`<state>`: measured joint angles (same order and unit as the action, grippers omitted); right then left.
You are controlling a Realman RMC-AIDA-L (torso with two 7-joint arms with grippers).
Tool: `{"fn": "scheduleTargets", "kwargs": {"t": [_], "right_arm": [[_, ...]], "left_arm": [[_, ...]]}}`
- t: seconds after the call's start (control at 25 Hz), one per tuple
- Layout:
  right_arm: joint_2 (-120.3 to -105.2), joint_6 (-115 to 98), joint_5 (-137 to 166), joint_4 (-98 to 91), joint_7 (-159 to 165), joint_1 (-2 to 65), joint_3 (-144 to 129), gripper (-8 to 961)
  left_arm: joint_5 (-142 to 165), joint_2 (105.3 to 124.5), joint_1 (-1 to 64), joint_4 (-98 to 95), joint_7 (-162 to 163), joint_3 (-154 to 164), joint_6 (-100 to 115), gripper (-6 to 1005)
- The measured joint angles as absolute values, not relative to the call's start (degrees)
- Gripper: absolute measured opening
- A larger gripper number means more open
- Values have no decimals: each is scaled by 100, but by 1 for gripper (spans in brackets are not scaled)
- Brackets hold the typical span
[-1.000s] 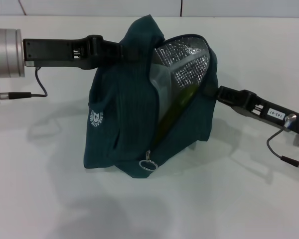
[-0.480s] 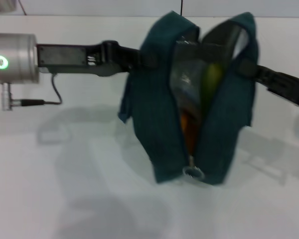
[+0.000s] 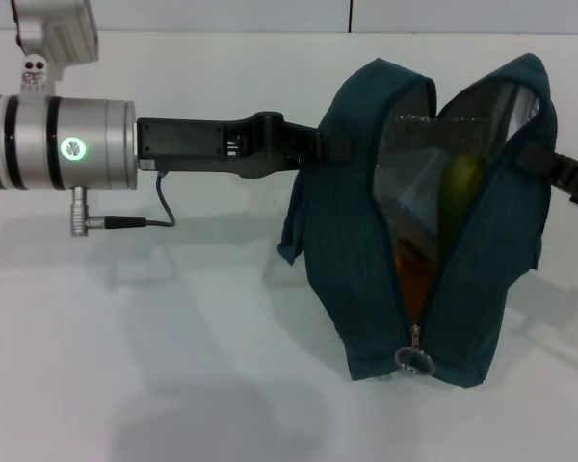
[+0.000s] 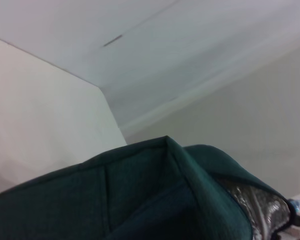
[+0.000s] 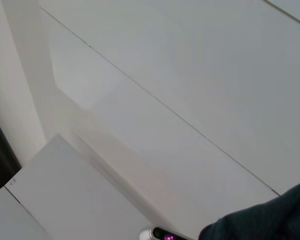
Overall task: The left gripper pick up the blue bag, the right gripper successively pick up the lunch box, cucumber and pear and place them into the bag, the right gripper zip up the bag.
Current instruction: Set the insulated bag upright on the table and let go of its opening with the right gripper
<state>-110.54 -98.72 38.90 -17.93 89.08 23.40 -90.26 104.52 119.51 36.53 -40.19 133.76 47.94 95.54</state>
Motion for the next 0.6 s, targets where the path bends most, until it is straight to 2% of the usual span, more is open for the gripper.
{"fn": "scheduleTargets", "kwargs": {"t": [0.6], "right_arm": [[-11042, -9745, 3895, -1568, 8617, 2357, -9026, 55]], "left_arm": [[10492, 11961, 3619, -3770, 13163, 4816, 9331, 51]]}}
